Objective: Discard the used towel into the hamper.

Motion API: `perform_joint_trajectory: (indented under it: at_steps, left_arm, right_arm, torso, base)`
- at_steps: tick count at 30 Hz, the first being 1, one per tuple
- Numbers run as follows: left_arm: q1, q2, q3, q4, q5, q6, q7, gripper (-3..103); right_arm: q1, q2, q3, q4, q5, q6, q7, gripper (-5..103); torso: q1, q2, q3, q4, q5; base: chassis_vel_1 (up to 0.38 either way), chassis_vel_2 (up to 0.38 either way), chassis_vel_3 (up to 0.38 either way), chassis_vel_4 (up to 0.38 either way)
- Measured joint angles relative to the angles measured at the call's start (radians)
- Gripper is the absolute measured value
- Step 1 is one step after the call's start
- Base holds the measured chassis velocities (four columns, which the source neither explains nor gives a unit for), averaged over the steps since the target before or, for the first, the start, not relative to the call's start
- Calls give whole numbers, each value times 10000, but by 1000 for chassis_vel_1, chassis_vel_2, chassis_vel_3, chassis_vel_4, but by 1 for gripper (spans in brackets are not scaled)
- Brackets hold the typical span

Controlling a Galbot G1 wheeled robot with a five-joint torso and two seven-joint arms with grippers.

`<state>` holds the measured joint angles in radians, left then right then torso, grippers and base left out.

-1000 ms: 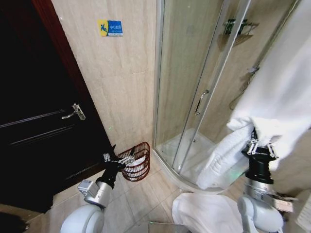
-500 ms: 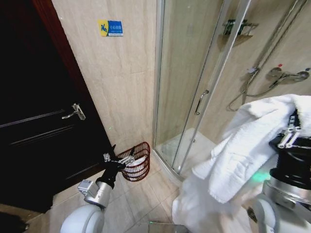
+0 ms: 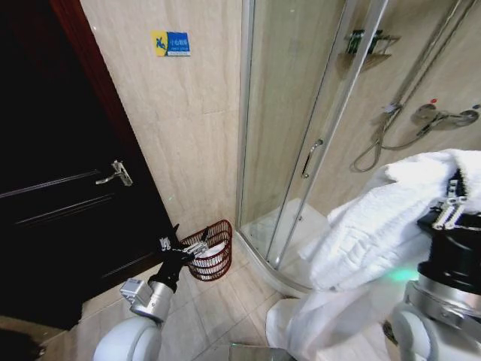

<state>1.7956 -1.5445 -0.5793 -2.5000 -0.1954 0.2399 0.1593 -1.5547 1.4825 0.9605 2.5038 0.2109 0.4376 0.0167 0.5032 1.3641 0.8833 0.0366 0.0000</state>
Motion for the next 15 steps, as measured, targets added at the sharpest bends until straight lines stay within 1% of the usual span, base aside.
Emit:
perform_joint_trajectory:
  at_steps: [8,15]
  left_arm:
    - [0,0,0,0,0,0,0,100]
    - [0,0,0,0,0,0,0,100]
  right_arm:
    - [-10,-165,173,-17,403,-73,-32,8]
    - [-29,-214,202,-25,498,-95,-86,8]
  torso:
    - [0,0,1,0,1]
    - [0,0,1,0,0]
  base:
    - [0,0,0,0]
    - [0,0,0,0]
